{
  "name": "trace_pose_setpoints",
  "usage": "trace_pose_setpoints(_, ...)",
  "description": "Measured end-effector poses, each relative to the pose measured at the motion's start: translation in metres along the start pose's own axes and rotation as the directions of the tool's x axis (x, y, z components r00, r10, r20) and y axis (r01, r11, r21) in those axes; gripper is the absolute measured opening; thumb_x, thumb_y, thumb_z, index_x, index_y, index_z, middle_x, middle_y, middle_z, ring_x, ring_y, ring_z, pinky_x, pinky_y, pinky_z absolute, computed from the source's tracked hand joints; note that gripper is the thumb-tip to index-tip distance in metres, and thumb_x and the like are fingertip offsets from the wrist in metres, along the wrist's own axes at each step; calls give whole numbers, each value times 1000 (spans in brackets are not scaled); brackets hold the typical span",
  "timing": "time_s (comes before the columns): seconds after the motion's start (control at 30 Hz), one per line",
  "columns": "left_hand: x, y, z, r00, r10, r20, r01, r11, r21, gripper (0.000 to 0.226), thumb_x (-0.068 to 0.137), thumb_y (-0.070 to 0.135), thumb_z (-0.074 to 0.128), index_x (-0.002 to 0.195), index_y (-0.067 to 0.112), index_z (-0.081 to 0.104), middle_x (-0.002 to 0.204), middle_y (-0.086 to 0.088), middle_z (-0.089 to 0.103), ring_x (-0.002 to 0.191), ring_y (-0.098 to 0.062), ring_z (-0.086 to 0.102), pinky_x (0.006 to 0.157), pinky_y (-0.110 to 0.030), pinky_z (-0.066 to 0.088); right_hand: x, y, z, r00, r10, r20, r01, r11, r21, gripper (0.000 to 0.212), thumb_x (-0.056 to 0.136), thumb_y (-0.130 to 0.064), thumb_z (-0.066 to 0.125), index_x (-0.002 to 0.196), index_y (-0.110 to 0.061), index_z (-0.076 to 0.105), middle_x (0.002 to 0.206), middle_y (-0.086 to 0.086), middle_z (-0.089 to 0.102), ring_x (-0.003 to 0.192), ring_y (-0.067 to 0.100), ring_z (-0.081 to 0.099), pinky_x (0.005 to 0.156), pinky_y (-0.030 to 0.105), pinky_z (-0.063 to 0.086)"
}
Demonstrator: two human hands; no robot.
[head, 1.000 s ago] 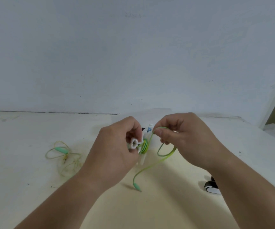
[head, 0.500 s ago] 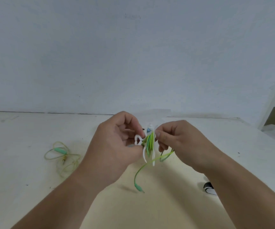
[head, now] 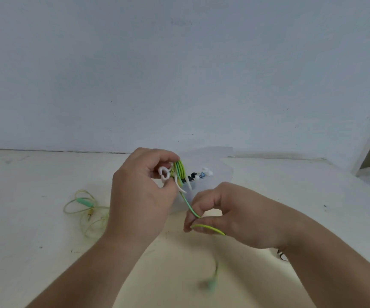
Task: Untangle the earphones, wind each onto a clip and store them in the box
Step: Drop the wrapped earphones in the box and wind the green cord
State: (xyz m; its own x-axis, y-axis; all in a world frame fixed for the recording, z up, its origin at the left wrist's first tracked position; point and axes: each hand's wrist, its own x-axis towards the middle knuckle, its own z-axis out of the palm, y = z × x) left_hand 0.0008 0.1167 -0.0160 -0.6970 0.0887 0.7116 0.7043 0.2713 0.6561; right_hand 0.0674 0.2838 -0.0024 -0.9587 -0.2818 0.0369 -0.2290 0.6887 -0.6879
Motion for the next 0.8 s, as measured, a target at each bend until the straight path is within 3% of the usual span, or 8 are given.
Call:
trace_pose_setpoints(0.17,-2,2,-1,998,52,-21,-50,995,84,44,69,-11,70,90,28,73,92,11,65,84,-9,65,79,-27,54,-3,0,-6,1000,16,-24,-15,999,46,13,87,-14,74,92,-25,79,93,-15,71,93,6,68,93,23,51)
trace_pose_setpoints(0.23,-1,3,-3,997,58,-40,-55,994,93,44,71,-11,70,91,28,73,93,12,64,84,-7,64,78,-19,52,-5,1,-7,996,83,-21,-81,992,99,19,87,-7,71,91,-23,80,77,-12,70,75,5,66,78,16,53)
trace_pose_setpoints(0.3,0,1,-6,994,69,-87,-60,993,98,44,71,-11,69,91,28,73,93,12,64,83,-6,64,76,-17,51,-5,3,-8,988,150,-32,-150,988,28,21,86,-6,69,89,-24,79,60,-14,60,60,2,54,61,10,43)
trace_pose_setpoints(0.37,4,-1,-9,987,74,-140,-60,993,102,44,70,-11,68,91,27,73,93,10,65,81,-7,64,76,-21,52,-4,6,-9,978,195,-79,-201,976,-85,20,87,-11,69,88,-28,79,54,-17,55,54,0,48,55,9,38)
trace_pose_setpoints(0.53,4,-5,-8,991,67,-113,-58,995,86,45,69,-12,69,89,28,75,91,8,64,79,-7,63,75,-19,52,-2,15,-12,953,235,-192,-281,921,-268,23,91,-20,65,88,-39,78,87,-7,72,82,14,67,79,29,53)
trace_pose_setpoints(0.6,2,-5,-5,994,81,-78,-73,992,103,44,68,-13,70,89,25,76,90,8,63,79,-8,62,73,-17,50,-4,14,-14,972,204,-116,-223,957,-188,23,89,-18,68,89,-38,79,86,-3,72,83,19,67,83,35,54)
trace_pose_setpoints(0.7,4,-8,-2,995,76,-58,-68,990,120,44,68,-13,71,89,26,77,89,9,63,79,-7,61,72,-14,49,-9,5,-16,996,62,68,-64,997,39,21,89,-8,70,97,-24,81,76,0,69,71,14,61,76,27,53)
trace_pose_setpoints(0.8,4,-11,-1,999,42,-7,-41,993,113,45,67,-13,71,87,27,76,88,13,64,79,-6,62,71,-13,48,-12,-2,-16,994,-78,80,61,979,193,19,93,-8,66,102,-18,79,72,2,65,70,13,58,72,24,50)
